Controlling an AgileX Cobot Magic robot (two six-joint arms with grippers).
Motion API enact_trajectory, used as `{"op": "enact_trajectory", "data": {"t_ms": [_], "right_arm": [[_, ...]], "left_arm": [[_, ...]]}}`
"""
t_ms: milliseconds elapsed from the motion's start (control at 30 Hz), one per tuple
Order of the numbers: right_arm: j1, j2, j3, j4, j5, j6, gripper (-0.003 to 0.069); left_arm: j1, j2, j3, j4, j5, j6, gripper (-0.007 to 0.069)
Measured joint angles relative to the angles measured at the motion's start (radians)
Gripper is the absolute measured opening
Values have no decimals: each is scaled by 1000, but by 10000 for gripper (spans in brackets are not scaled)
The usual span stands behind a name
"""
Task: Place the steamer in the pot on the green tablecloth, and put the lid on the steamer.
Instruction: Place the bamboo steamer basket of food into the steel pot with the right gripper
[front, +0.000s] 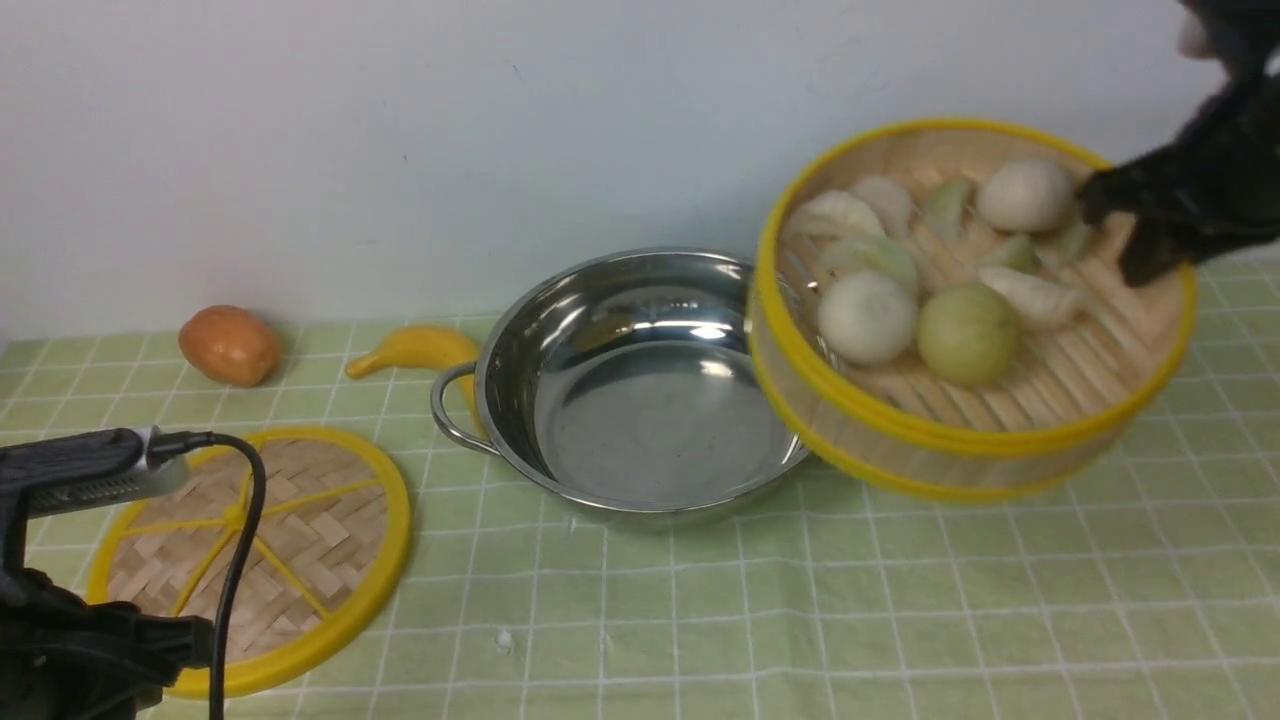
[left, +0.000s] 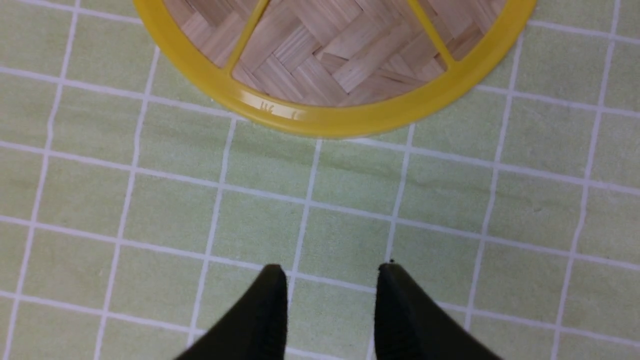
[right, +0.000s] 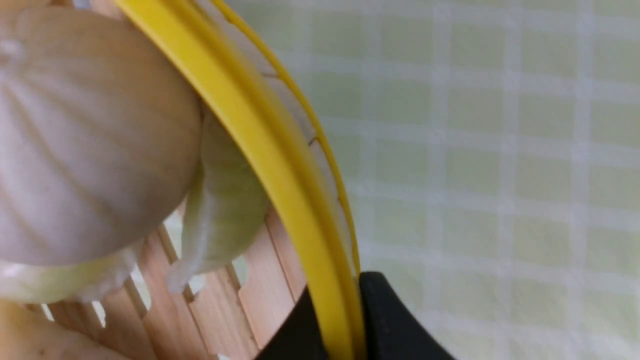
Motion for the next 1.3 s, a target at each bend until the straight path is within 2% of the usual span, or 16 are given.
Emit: {"op": "enact_trajectory", "data": {"t_ms": [67,100,167,300,467,767,1033,1300], "right_arm": [[76,127,-160,5,3,26,61],[76,127,-175,5,3,28,61],[139,265,-315,4,3,51,61],[194,420,-506,-1,4,76,61],[224,565,-642,-4,5,87,61],[229,715,-720,-7,12,87,61],[233,748,-723,-7,10,94,59],[235,749,-725,-5,9,90,68]], "left_arm": [[0,0,0,-2,0,0,243],[0,0,0,-2,0,0,243],[0,0,0,-4,0,0,243],[0,0,0,-4,0,0,243],[0,0,0,-4,0,0,243],[0,0,0,-5,0,0,243],[0,0,0,1,-14,0,243],[0,1,-15,6,-65,1,200]]}}
